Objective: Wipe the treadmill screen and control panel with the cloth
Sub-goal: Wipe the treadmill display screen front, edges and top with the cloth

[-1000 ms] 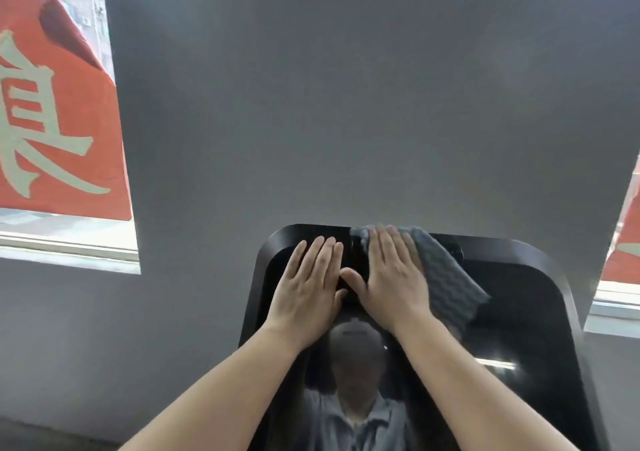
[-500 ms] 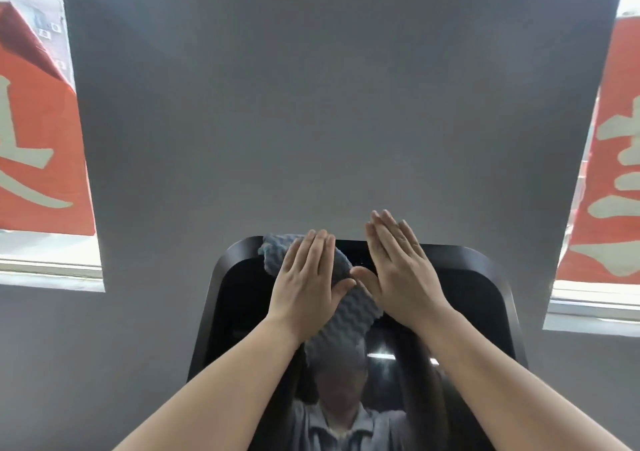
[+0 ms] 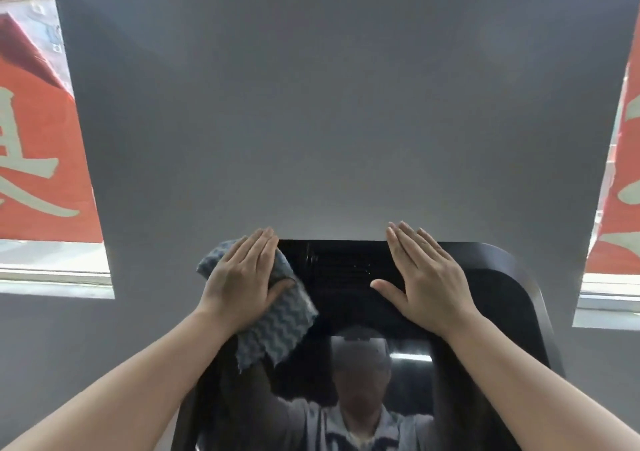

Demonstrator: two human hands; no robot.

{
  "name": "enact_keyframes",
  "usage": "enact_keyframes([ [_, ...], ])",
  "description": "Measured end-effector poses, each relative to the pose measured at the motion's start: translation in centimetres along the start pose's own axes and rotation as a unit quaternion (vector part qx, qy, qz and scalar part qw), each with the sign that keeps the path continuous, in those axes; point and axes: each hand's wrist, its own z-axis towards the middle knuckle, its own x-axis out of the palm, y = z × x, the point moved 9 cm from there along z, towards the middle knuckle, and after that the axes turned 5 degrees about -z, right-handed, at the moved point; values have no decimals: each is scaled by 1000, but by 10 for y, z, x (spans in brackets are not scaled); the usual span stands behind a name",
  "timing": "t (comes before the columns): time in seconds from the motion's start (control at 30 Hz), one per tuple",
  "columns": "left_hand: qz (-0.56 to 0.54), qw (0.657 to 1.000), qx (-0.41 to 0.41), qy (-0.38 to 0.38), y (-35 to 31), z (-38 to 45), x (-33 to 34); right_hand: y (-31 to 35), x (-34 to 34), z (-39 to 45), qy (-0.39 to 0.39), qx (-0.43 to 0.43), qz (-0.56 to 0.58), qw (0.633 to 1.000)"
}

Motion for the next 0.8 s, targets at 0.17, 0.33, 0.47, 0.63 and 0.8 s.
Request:
enact_keyframes([
  [0.17,-29,999,33,5,-47,28,2,1,-2,-1,-42,0,11,999],
  [0.33,-12,992,116,53,-20,17,1,3,-3,-2,-45,1,7,999],
  [0.47,-25,997,55,52,17,6,-1,4,-5,-1,-50,2,2,999],
  [0.63,-31,990,118,67,-31,39,6,1,-1,-2,-37,8,2,999],
  [0.8,-59,996,45,48,1,18,2,3,-5,-2,-48,1,4,999],
])
